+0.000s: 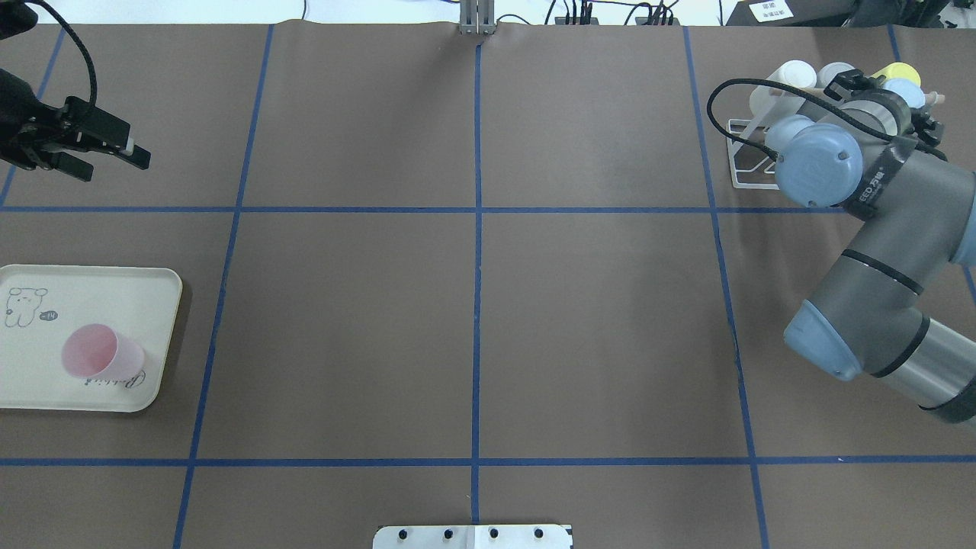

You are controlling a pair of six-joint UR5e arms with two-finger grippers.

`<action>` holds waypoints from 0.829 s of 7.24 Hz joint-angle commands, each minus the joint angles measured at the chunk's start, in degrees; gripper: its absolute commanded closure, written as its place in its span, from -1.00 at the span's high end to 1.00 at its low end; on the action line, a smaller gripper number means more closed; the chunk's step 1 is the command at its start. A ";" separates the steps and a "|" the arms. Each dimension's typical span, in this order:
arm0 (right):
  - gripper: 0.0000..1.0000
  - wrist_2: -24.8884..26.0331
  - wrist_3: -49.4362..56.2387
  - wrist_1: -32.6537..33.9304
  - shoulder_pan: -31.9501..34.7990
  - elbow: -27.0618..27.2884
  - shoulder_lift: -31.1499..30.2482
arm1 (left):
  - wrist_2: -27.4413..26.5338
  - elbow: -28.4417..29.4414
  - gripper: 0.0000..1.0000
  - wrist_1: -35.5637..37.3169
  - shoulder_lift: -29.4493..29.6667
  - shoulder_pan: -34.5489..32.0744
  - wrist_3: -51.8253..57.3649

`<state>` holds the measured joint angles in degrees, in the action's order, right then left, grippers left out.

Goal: Transfer IKEA cup to right arm and place on rack

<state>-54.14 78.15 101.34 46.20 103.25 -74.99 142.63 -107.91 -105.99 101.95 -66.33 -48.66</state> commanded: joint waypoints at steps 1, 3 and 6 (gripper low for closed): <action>0.06 0.00 -0.11 0.00 -0.32 -0.33 0.11 | -0.07 0.06 1.00 0.00 0.00 0.06 -0.03; 0.31 0.00 -0.11 0.00 -0.58 -0.51 0.20 | -0.07 0.15 1.00 0.00 0.00 0.15 -0.03; 0.51 -0.09 -0.11 -0.09 -0.58 -0.60 0.28 | -0.07 0.24 1.00 0.00 0.00 0.15 -0.03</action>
<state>-54.16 78.05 101.32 45.62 102.69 -74.73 142.56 -107.70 -106.00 101.95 -66.19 -48.69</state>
